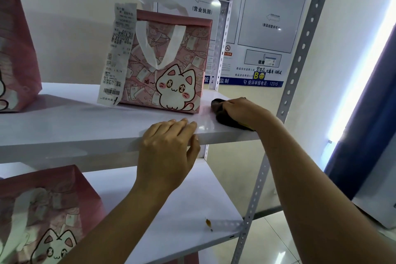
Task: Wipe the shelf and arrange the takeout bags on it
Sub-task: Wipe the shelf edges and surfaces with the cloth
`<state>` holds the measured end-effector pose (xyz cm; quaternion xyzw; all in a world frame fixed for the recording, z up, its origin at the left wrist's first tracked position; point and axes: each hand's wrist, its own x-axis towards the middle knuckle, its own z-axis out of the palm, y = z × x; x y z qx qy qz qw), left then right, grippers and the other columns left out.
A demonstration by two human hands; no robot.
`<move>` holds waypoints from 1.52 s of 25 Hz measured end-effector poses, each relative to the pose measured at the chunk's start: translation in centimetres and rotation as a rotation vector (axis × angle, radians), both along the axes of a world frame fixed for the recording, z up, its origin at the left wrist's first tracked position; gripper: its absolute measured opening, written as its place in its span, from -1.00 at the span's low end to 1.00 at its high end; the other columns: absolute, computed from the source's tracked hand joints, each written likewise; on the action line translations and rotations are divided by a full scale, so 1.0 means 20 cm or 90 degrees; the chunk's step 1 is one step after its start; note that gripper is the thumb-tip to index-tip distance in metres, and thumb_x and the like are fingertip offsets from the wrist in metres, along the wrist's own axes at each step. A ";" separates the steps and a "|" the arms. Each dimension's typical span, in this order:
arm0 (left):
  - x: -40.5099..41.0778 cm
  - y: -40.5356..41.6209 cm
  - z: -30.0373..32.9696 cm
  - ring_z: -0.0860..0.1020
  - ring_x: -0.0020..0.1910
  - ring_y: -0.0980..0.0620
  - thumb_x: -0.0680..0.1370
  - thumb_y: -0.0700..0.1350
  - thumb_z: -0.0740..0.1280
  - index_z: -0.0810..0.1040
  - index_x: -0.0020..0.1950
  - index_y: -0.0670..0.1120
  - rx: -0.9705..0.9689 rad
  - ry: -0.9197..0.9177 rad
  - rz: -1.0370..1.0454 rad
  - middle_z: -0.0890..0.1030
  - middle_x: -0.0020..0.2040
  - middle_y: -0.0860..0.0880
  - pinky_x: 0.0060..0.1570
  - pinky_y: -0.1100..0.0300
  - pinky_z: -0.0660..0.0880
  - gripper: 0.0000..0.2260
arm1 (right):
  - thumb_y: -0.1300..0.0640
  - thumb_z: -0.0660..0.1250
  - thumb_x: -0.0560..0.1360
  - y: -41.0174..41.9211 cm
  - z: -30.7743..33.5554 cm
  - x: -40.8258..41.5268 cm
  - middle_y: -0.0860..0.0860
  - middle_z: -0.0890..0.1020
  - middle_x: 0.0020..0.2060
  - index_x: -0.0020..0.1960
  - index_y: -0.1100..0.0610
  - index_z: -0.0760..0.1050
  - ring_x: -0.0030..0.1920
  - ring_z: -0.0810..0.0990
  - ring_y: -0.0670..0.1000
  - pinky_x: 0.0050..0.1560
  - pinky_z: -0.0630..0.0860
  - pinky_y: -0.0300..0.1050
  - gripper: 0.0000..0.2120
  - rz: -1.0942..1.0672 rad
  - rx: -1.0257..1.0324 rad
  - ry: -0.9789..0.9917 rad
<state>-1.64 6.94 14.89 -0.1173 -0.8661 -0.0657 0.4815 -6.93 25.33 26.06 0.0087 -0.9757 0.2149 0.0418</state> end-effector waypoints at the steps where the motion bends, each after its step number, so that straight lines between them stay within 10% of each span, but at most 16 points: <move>1: 0.00 0.00 0.00 0.63 0.17 -0.01 0.60 0.08 0.19 0.64 0.25 0.00 -0.001 -0.002 0.002 0.68 0.19 0.01 0.22 0.05 0.47 -0.65 | 0.05 0.06 0.69 0.00 0.00 -0.03 0.19 0.55 0.21 0.27 0.26 0.50 0.11 0.51 0.17 0.05 0.36 -0.05 -0.63 -0.002 0.021 0.002; 17: 0.01 -0.01 0.02 0.63 0.14 -0.04 0.62 0.06 0.20 0.64 0.24 0.01 -0.015 -0.015 -0.005 0.68 0.18 0.01 0.16 0.04 0.47 -0.68 | 0.10 0.01 0.71 -0.03 -0.08 0.06 0.24 0.57 0.15 0.19 0.31 0.53 0.00 0.48 0.15 -0.02 0.31 -0.11 -0.62 0.058 0.022 0.079; 30: 0.04 0.00 0.04 0.60 0.10 -0.12 0.63 0.07 0.13 0.58 0.29 0.02 -0.052 -0.069 0.014 0.67 0.20 -0.03 0.17 0.01 0.39 -0.65 | 0.09 0.11 0.51 0.18 -0.44 0.29 0.13 0.62 0.13 0.24 0.08 0.57 0.11 0.53 0.22 0.20 0.45 0.06 -0.61 -0.002 -0.127 0.450; 38: 0.16 0.05 -0.12 0.27 0.51 -0.18 0.57 -0.02 0.13 0.27 0.55 -0.11 -0.046 -0.055 0.062 0.33 0.54 -0.11 0.52 -0.08 0.10 -0.47 | 0.21 0.11 0.52 0.30 -0.75 0.49 0.04 0.57 0.24 0.35 0.06 0.52 0.20 0.47 0.09 0.19 0.39 -0.20 -0.55 0.041 -0.257 0.544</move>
